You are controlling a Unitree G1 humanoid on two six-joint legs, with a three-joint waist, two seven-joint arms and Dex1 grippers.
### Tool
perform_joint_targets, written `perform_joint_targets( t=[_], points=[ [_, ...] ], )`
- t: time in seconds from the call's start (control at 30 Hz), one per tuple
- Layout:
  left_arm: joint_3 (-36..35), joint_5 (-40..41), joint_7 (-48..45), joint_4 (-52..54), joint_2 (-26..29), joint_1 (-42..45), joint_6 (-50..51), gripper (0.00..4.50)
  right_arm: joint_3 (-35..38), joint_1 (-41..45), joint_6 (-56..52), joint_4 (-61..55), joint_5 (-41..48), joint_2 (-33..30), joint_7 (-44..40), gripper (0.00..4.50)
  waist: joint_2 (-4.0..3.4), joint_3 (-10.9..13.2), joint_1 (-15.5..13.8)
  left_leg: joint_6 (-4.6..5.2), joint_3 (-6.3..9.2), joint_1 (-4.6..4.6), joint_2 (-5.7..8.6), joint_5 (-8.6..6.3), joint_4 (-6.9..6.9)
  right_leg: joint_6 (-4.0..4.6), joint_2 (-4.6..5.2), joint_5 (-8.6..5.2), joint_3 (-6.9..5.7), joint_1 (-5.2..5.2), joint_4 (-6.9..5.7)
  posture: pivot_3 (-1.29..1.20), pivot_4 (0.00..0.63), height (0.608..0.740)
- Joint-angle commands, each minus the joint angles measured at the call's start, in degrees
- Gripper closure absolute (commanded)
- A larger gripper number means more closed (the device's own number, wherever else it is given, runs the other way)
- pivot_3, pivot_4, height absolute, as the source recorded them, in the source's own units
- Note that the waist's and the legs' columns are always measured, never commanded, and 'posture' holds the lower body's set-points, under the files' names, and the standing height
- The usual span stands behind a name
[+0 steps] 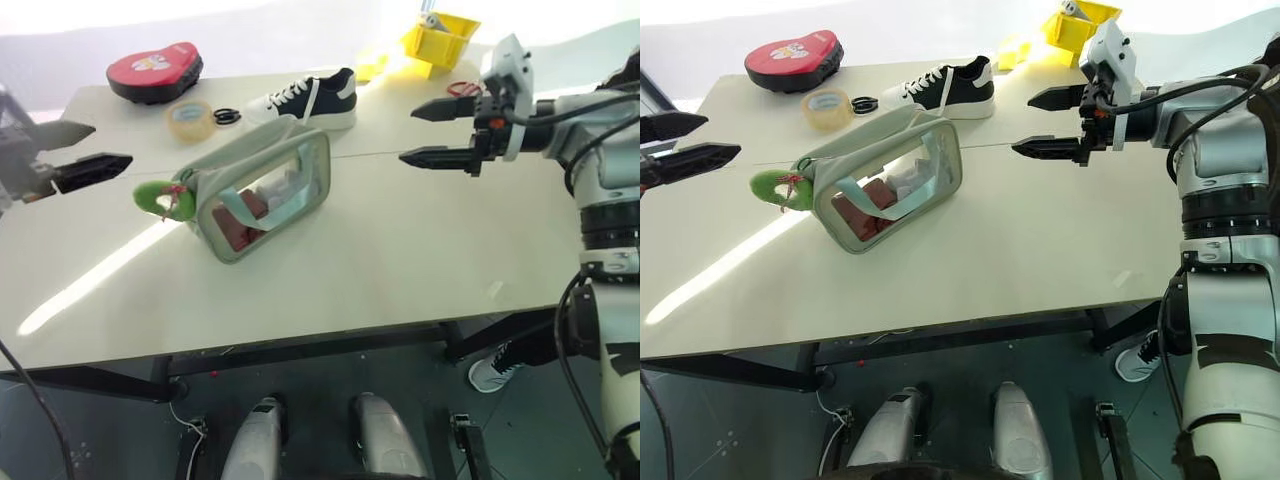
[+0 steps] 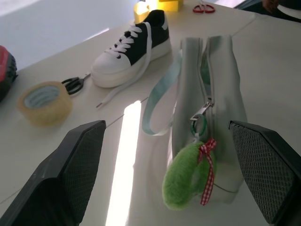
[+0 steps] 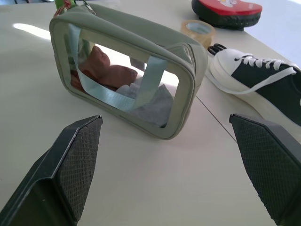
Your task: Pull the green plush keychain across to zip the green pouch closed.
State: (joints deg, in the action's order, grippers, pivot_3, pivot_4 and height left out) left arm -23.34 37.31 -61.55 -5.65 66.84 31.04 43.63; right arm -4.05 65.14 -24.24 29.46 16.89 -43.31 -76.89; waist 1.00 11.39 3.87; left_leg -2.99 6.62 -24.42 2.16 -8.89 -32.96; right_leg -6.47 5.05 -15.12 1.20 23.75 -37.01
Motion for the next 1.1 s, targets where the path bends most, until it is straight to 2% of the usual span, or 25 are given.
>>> perform_joint_targets(
  t=[0.03,0.27,0.43,0.6,0.73,0.9,1.1],
  points=[
    [-1.89,1.52,-0.79,2.44,1.29,0.23,1.0,0.07,0.8,1.12,2.07,-0.18,-0.64,0.5,-0.13,0.0,0.0,0.0,-0.01,0.0,0.0,-0.03,0.0,0.0,0.0,0.0,0.0,0.0,0.01,0.03,-0.01,0.0,0.15,0.74],
    [-0.99,1.5,0.04,2.29,0.95,2.39,1.64,0.07,0.92,2.29,3.78,2.14,-2.03,1.02,-0.14,0.0,0.01,0.01,-0.02,0.0,-0.01,-0.02,0.0,0.0,-0.01,-0.02,-0.01,0.01,0.01,0.04,-0.04,0.0,0.15,0.74],
    [1.22,2.25,2.11,4.51,-1.38,5.46,2.06,0.07,0.11,2.86,7.55,4.27,-4.15,2.68,0.47,0.0,0.01,0.01,-0.02,0.0,-0.02,-0.02,0.0,0.0,-0.02,-0.02,-0.01,0.01,0.01,0.03,-0.06,0.0,0.15,0.74],
    [2.72,5.6,3.42,12.45,-4.87,5.73,4.55,0.07,-2.73,7.94,15.43,11.8,-8.38,9.18,1.57,0.0,0.0,0.01,0.32,0.0,-0.08,-0.01,-0.01,0.01,-0.03,-0.03,-0.02,0.02,0.07,0.09,-0.13,0.0,0.15,0.74],
    [4.04,6.14,4.87,16.9,-6.86,4.18,5.24,0.07,-3.86,13.22,22.33,22.74,-11.68,15.55,4.3,0.0,0.0,0.01,0.21,-0.01,-0.08,-0.01,-0.02,0.02,-0.02,-0.03,-0.06,0.03,0.09,0.15,-0.22,0.0,0.15,0.74],
    [2.32,7.08,4.98,20.75,-5.91,0.15,5.88,0.07,-4.17,18.95,28.18,34.56,-14.56,22.78,6.9,0.0,0.0,0.01,0.18,-0.02,-0.07,-0.01,-0.01,0.02,-0.02,-0.02,-0.06,0.03,0.11,0.14,-0.23,0.0,0.15,0.74],
    [-1.42,8.64,8.08,23.84,-5.78,-2.48,7.92,0.07,-2.95,22.38,31.73,41.67,-17.07,28.04,12.13,0.0,0.0,0.01,0.16,-0.03,-0.02,-0.01,0.0,0.03,-0.03,-0.02,-0.08,0.03,0.11,0.12,-0.23,0.0,0.15,0.74]
  ],
)
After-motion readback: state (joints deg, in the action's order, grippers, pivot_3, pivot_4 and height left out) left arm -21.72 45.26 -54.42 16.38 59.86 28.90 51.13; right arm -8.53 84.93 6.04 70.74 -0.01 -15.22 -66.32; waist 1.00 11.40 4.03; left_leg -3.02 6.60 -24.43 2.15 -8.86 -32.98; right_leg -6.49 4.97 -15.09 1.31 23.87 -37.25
